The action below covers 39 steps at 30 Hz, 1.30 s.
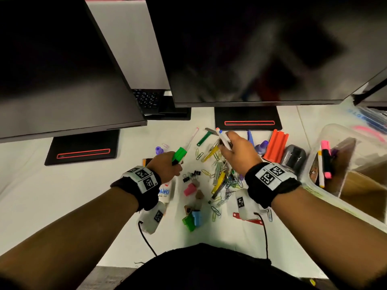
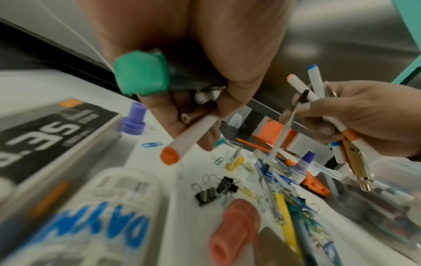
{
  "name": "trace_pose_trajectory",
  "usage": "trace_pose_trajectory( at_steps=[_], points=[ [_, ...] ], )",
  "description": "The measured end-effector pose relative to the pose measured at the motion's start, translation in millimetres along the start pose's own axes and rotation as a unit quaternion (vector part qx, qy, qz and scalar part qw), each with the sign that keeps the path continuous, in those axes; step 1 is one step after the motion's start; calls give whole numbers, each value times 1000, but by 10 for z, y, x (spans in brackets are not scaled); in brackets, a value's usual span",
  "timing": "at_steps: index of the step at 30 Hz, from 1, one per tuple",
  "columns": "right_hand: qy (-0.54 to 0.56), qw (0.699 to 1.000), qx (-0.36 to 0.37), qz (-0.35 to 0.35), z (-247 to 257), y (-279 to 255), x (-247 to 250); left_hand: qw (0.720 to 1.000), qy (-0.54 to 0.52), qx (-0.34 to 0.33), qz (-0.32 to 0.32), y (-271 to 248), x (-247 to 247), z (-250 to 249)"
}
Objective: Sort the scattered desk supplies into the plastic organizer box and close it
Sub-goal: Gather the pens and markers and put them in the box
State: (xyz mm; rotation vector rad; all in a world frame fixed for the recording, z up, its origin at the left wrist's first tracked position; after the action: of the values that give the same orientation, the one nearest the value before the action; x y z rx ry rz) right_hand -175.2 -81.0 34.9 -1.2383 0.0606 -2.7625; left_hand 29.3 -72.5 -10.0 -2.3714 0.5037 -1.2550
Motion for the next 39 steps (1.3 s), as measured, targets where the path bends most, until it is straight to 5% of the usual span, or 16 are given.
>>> trace_pose_trajectory(
  at_steps=[5,12,21,29,39],
  points=[
    [135,984,-44,-105,-162,-231,604,998,-21,-56,10,-13,-61,-414],
    [255,911,-152,-285,-666,-596,1366,993,2,-121,5,-28,-264,-1076],
    [373,801,-323,-340,-1366,-999,1664,982,169,-64,58,142,-882,-969],
    [223,855,-404,-237,-1727,-898,1627,973,217,-58,48,106,-1139,-831],
    [161,905,-375,-124,-1520,-860,1640,970,231,-59,52,74,-1201,-915]
  ],
)
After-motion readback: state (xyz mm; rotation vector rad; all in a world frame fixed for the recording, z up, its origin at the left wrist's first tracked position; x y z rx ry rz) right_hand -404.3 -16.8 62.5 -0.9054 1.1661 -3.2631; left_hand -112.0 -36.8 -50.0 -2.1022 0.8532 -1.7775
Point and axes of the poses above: each hand's wrist, its own y-axis towards the middle knuckle, its own x-axis out of the back of the hand, z = x × y, the point moved 7 cm from there along y, towards the middle knuckle, and after that the axes turned 1 degree about -y, right-handed, at the moved point
